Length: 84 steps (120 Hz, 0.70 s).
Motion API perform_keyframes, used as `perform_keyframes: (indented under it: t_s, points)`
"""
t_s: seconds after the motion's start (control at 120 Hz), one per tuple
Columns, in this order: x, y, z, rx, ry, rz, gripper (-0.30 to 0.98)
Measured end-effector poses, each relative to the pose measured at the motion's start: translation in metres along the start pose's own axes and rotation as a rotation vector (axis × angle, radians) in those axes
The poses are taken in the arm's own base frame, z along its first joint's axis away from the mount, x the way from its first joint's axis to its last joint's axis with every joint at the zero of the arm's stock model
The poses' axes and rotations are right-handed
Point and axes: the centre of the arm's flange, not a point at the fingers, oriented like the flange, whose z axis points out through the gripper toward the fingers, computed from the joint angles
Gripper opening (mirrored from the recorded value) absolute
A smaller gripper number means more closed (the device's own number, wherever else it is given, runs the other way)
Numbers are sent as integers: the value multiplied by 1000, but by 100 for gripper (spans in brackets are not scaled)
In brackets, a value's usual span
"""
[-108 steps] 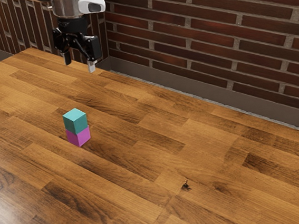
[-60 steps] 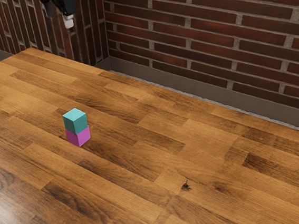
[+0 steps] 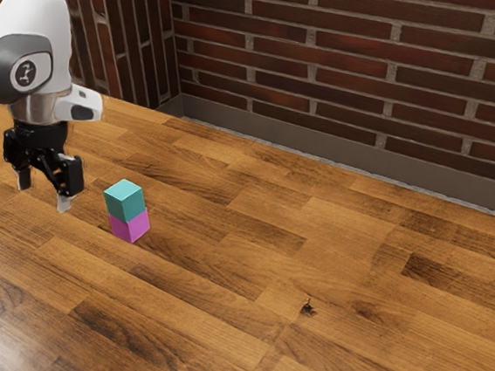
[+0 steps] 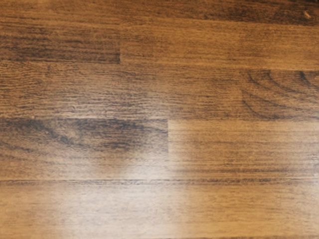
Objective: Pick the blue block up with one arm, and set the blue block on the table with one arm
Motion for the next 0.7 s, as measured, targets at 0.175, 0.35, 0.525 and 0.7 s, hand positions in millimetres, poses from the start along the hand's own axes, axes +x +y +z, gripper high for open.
perform_keyframes:
  t_s: [0.175,0.35,0.525,0.7]
  points:
    - [29,-116,67,-98,40,-189,69]
    - [62,-153,113,-47,70,-186,69]
    - [104,-170,122,-10,142,-131,69]
    - [150,-154,111,-89,233,-101,69]
